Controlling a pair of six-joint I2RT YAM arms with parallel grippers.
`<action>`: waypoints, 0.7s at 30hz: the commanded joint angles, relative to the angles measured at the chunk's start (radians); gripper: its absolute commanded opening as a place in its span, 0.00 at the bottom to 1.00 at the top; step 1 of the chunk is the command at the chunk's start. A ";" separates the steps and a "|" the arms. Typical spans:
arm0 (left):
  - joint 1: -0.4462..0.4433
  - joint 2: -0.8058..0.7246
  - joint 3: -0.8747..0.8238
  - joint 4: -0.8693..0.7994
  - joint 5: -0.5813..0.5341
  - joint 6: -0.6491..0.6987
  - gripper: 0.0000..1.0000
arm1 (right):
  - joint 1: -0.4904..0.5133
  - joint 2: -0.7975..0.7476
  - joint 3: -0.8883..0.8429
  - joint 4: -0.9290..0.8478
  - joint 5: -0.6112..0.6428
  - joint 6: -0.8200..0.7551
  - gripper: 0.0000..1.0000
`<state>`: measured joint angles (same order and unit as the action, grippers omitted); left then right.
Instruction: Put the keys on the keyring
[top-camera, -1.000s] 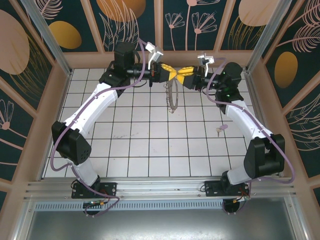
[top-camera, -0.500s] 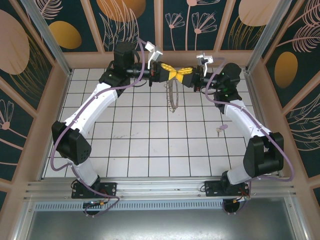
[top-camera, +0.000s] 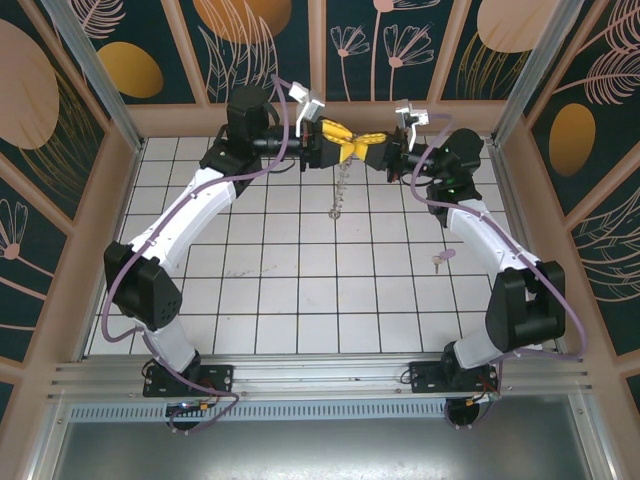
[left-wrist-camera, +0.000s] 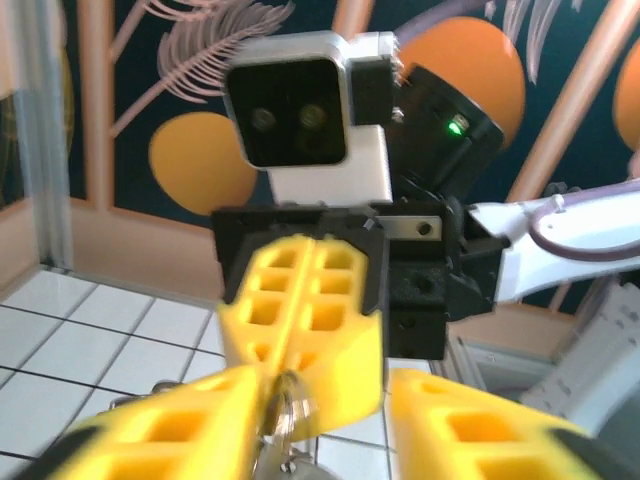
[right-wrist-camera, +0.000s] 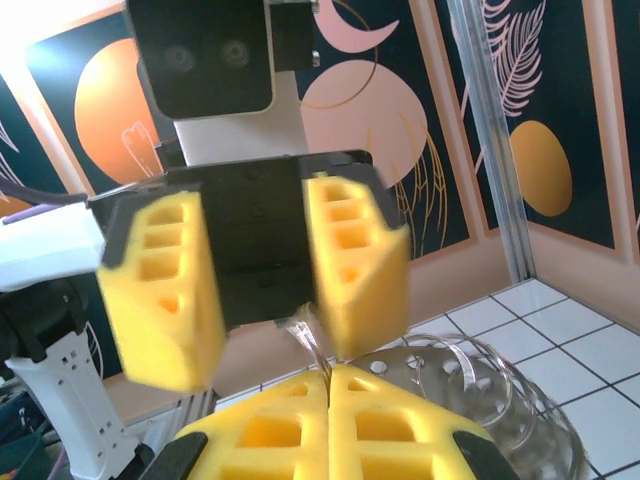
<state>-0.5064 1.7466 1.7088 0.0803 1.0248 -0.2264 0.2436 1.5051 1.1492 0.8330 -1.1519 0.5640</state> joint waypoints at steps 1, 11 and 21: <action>-0.003 -0.080 -0.064 0.169 -0.127 -0.104 0.61 | -0.005 0.006 -0.014 0.153 0.023 0.067 0.00; 0.003 -0.209 -0.228 0.383 -0.373 -0.228 0.81 | -0.013 0.010 -0.047 0.338 0.099 0.192 0.00; 0.025 -0.150 -0.256 0.510 -0.245 -0.334 0.70 | -0.013 0.015 -0.082 0.597 0.194 0.367 0.00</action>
<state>-0.4873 1.5677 1.4654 0.4767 0.7090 -0.4950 0.2356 1.5196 1.0752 1.2385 -1.0153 0.8467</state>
